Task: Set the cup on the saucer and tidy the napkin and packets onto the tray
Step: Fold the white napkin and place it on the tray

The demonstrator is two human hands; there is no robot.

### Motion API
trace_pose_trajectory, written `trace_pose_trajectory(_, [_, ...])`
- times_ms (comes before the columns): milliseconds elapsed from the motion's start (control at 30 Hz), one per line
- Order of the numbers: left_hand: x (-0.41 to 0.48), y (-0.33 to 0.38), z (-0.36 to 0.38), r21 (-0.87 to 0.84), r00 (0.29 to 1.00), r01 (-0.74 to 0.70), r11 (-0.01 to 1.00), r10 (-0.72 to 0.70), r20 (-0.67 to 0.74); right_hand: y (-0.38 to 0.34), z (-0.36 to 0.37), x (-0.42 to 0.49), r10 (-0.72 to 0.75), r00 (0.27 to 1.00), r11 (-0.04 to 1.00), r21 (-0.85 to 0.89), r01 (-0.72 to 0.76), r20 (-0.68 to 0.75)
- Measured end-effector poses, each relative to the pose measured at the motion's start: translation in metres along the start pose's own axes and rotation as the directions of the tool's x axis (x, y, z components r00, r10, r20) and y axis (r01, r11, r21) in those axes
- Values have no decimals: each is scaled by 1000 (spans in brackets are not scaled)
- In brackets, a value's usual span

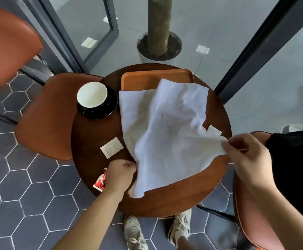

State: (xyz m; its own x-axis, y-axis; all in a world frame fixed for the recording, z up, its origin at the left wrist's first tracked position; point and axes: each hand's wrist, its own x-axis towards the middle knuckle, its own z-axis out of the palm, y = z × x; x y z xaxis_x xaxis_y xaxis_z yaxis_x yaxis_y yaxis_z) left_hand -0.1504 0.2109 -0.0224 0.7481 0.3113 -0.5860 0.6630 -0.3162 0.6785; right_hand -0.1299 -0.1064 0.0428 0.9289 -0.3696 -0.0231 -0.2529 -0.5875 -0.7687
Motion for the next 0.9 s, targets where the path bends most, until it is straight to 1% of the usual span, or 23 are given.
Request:
trace_pose_trajectory(67, [-1, 3, 1, -2, 997, -32, 999, 32, -68, 0, -16, -5, 19, 991, 999, 41, -13, -133])
trace_pose_trajectory(100, [-3, 3, 2, 25, 994, -57, 998, 59, -88, 6, -21, -7, 54, 985, 999, 14, -52, -165])
trace_pose_trajectory(133, [-7, 2, 4, 78, 993, -73, 994, 80, -91, 17, -23, -8, 97, 980, 993, -53, -107, -171])
trace_pose_trajectory(200, [-19, -7, 11, 216, 987, -111, 970, 132, -87, 45, -20, -13, 199, 972, 951, -218, -222, -123])
trace_pose_trajectory(233, [-26, -13, 16, 306, 982, -130, 943, 165, -91, 60, -17, -16, 241, 967, 929, -267, -256, -89])
trace_pose_trajectory(300, [-36, -25, 26, 523, 964, -148, 839, 241, -115, 85, -11, -21, 257, 966, 910, -329, -254, -35])
trace_pose_trajectory(333, [-39, -28, 29, 587, 952, -135, 798, 268, -145, 94, -8, -21, 245, 969, 908, -343, -240, -28])
trace_pose_trajectory(367, [-40, -29, 29, 609, 944, -119, 784, 280, -176, 101, -7, -21, 233, 972, 911, -343, -229, -29])
trace_pose_trajectory(467, [-46, -35, 33, 571, 927, -127, 811, 303, -223, 115, -6, -20, 187, 982, 937, -302, -177, 5])
trace_pose_trajectory(533, [-49, -39, 33, 550, 931, -79, 831, 259, -259, 119, -6, -17, 177, 983, 954, -254, -160, 42])
trace_pose_trajectory(633, [-53, -45, 32, 595, 938, -63, 801, 250, -238, 119, -4, -17, 172, 980, 964, -220, -148, 94])
trace_pose_trajectory(767, [-55, -48, 37, 647, 932, -87, 758, 292, -216, 119, -6, -19, 157, 976, 962, -246, -117, 148])
trace_pose_trajectory(800, [-54, -48, 38, 631, 931, -95, 770, 293, -216, 120, -7, -20, 155, 974, 960, -259, -110, 163])
trace_pose_trajectory(900, [-49, -49, 33, 511, 935, -86, 855, 246, -255, 123, -9, -21, 155, 969, 955, -281, -96, 193])
